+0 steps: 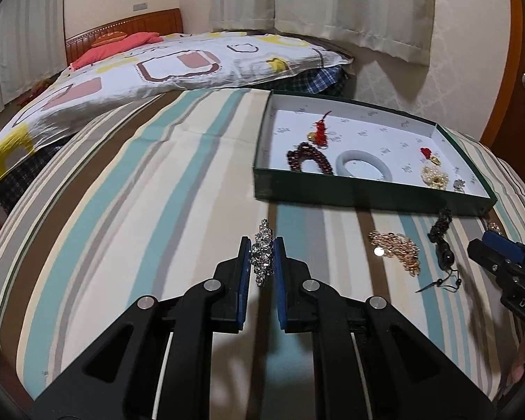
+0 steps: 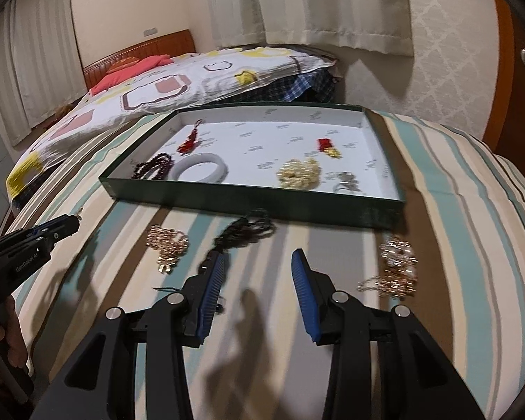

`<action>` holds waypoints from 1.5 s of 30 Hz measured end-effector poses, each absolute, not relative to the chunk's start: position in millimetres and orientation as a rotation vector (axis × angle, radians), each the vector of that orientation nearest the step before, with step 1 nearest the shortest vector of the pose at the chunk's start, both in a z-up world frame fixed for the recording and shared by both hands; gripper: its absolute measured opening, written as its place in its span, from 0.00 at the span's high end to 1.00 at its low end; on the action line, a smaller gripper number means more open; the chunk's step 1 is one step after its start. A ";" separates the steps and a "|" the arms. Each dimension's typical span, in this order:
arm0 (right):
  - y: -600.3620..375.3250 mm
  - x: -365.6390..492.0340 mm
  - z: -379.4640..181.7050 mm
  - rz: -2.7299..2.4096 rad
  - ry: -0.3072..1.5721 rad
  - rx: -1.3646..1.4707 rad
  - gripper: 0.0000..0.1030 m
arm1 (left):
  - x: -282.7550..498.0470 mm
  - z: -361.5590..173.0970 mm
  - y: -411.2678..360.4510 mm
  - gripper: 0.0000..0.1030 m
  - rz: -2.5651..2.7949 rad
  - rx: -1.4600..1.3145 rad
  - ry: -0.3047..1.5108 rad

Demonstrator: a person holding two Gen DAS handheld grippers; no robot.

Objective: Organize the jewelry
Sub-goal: 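Lift the silver brooch with the left tool while the right tool grasps the black bead pendant, then carry the silver brooch and black pendant into the green box with both tools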

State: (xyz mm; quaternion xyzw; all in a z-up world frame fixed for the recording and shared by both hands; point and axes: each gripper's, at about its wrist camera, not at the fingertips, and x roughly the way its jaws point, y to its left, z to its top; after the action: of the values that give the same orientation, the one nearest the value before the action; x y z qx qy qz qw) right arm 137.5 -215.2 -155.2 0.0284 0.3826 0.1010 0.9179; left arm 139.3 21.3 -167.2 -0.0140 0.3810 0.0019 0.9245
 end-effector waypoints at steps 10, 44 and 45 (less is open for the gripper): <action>-191.6 157.8 -170.1 0.256 0.865 0.048 0.60 | 142.3 -170.8 31.5 0.87 0.025 -0.043 0.790; -230.8 135.7 -105.1 0.238 0.658 0.095 0.83 | 147.2 -123.9 2.7 0.87 -0.071 -0.076 0.703; -232.2 136.3 -102.2 0.235 0.649 0.095 0.83 | 148.1 -120.6 0.9 0.87 -0.076 -0.077 0.695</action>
State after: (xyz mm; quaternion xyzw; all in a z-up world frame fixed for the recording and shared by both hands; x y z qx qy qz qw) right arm 136.3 -232.2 -102.2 0.0465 0.3181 0.1151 0.9399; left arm 148.1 0.9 -120.6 -0.0375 0.3403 -0.0374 0.9388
